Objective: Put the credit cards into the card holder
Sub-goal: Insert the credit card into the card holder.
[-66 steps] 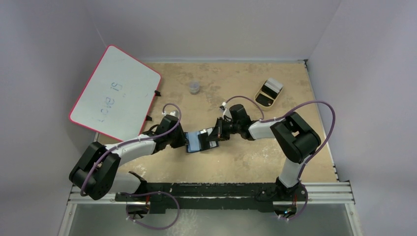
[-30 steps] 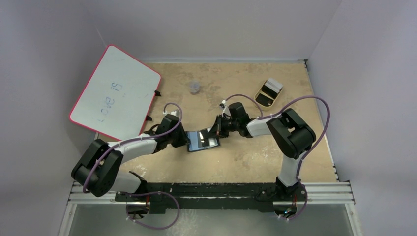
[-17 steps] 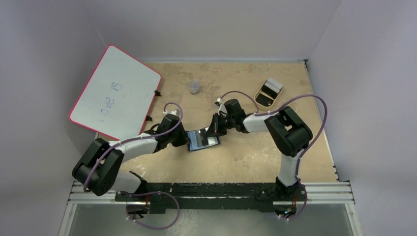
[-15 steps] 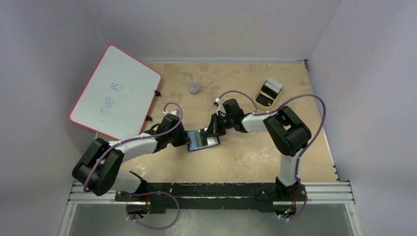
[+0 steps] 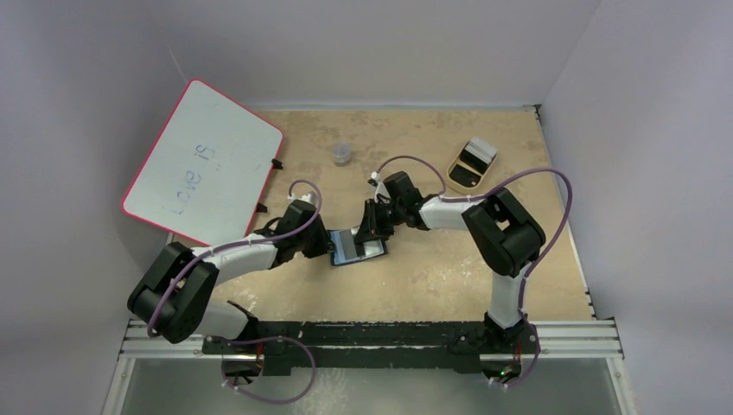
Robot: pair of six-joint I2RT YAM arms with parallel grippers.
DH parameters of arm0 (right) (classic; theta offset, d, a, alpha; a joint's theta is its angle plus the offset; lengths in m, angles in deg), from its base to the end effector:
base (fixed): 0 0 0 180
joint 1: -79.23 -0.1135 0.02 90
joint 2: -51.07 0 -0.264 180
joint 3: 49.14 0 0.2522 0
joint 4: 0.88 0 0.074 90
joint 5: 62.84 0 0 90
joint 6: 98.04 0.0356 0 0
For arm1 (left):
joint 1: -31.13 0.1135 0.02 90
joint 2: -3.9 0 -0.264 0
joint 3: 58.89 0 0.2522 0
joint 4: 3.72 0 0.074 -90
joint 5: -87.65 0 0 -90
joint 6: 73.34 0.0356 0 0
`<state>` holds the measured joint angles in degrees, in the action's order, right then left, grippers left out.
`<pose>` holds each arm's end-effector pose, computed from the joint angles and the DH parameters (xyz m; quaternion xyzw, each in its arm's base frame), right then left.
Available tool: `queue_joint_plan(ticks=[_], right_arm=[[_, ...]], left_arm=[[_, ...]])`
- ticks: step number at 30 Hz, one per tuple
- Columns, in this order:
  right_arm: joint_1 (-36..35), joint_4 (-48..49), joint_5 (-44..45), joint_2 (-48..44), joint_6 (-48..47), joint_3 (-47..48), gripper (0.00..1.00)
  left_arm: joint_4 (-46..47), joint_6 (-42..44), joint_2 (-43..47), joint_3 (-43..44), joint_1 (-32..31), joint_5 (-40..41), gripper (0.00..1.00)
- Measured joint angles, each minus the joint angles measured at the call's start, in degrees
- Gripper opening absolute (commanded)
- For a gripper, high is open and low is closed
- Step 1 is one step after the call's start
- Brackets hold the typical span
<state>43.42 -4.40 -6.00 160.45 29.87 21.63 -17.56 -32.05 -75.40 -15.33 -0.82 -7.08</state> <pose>0.2981 0.2391 0.1355 -0.0997 0.8780 0.4419 0.1547 0.2078 -0.1330 0.1423 -0.1225 0.9297 -0.2529 0.2381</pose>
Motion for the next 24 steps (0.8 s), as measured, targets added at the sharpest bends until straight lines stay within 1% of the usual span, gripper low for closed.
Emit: queue_joint_plan(ticks=[5,9,11,15,18,20,24], right_arm=[[-2.1,-2.4,3.9,-0.9,-0.5,0.6,0.45],[-2.5,-5.1,8.3,-4.1,-0.7,0.6,0.46],[-2.4,-5.6,10.3,-5.7,-0.7,0.4,0.46],[-2.4,-5.4,13.4,-7.2,-0.7,0.2,0.42],[-2.4,-5.0,13.8,-7.0,-0.6,-0.2,0.38],[-2.6,-4.4,13.8,-6.6,-0.4,-0.2,0.33],[-3.3,-3.1,13.7,-5.6,0.1,-0.2,0.29]], left_arm=[[0.2,-0.2,-0.1,0.0,0.0,-0.6,0.0],[0.2,-0.2,-0.1,0.0,0.0,-1.0,0.0],[0.2,-0.3,-0.1,0.0,0.0,-1.0,0.0],[0.2,-0.3,-0.1,0.0,0.0,-1.0,0.0],[0.2,-0.4,-0.1,0.0,0.0,-1.1,0.0],[0.2,-0.4,-0.1,0.0,0.0,-1.2,0.0],[0.2,-0.4,-0.1,0.0,0.0,-1.6,0.0]])
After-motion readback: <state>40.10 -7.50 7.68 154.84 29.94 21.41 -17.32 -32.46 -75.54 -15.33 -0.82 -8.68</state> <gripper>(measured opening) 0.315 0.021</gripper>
